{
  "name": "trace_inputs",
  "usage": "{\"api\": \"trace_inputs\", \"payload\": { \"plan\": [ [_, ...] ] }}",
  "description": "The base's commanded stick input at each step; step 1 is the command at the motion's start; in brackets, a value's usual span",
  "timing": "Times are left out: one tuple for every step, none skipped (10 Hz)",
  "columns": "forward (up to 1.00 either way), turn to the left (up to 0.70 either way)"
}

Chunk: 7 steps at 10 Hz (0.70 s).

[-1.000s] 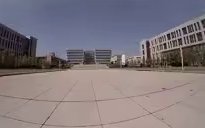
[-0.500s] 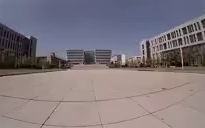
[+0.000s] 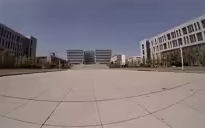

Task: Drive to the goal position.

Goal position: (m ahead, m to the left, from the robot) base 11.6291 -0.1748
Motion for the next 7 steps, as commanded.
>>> {"api": "trace_inputs", "payload": {
  "plan": [
    [0.04, 0.00],
    [0.04, 0.00],
    [0.04, 0.00],
    [0.04, 0.00],
    [0.04, 0.00],
    [0.04, 0.00],
    [0.04, 0.00]
  ]
}}
